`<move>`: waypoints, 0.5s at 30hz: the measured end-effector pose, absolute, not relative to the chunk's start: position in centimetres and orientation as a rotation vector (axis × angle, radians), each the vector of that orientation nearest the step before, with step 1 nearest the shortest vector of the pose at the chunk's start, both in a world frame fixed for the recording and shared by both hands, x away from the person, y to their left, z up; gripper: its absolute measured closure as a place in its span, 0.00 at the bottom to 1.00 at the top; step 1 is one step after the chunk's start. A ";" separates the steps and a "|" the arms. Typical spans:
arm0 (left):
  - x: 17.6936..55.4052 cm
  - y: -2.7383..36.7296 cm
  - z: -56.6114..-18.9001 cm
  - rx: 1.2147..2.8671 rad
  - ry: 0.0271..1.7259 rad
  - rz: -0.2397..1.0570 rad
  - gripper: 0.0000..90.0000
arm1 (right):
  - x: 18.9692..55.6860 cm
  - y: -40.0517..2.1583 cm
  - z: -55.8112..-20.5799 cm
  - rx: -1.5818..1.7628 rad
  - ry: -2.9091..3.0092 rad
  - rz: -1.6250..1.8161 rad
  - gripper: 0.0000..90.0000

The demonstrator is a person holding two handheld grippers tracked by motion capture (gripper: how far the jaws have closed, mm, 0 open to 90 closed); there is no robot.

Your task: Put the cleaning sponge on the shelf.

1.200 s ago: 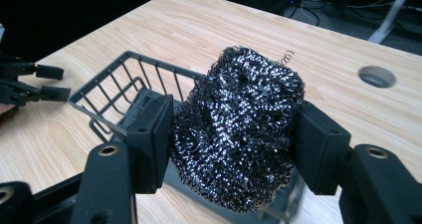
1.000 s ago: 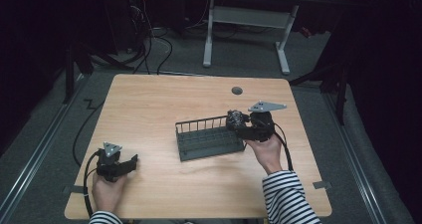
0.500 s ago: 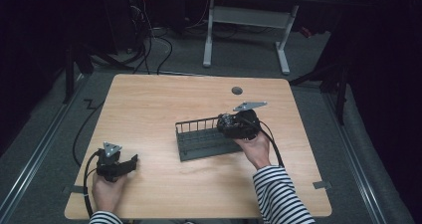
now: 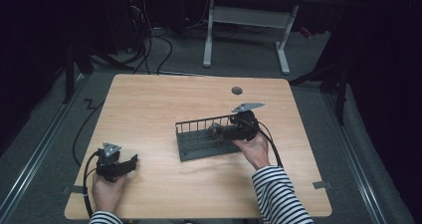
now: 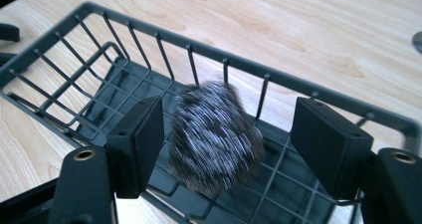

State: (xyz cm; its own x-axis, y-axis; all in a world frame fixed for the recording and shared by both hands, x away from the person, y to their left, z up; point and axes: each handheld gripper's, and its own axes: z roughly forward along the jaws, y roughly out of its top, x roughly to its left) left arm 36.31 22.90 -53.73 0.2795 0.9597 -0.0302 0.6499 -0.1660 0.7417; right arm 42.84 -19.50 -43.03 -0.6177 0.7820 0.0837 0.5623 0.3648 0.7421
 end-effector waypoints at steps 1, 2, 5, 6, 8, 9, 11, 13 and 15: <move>36.3 22.9 -53.7 1.901 1.445 0.610 0.29 | 42.7 -19.8 -42.8 1.198 2.334 1.123 0.33; 36.3 22.9 -53.7 1.901 1.445 0.610 0.29 | 42.5 -20.1 -42.6 1.192 2.323 1.136 0.34; 36.3 22.9 -53.7 1.901 1.445 0.609 0.29 | 42.1 -20.8 -42.0 1.184 2.297 1.155 0.36; 36.3 22.9 -53.7 1.900 1.445 0.608 0.29 | 41.8 -21.2 -41.7 1.179 2.283 1.164 0.37; 36.3 22.9 -53.7 1.899 1.445 0.606 0.29 | 41.1 -22.5 -40.7 1.178 2.223 1.183 0.39; 36.3 22.9 -53.7 1.898 1.445 0.606 0.29 | 40.9 -22.9 -40.4 1.180 2.203 1.197 0.39; 36.3 22.9 -53.7 1.900 1.446 0.609 0.29 | 40.4 -23.9 -39.8 1.178 2.177 1.220 0.40; 36.3 22.9 -53.7 1.900 1.446 0.610 0.29 | 39.8 -24.9 -39.4 1.181 2.151 1.218 0.40; 36.3 22.9 -53.7 1.900 1.446 0.609 0.29 | 39.2 -25.9 -38.9 1.198 2.124 1.228 0.40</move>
State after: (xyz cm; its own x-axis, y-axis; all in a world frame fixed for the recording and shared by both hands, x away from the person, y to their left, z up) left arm 36.31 22.89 -53.73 0.2786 0.9600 -0.0292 0.6502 -0.1661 0.7414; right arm 39.23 -25.87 -38.95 -0.5477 0.8339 0.0676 0.4746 0.2431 0.8460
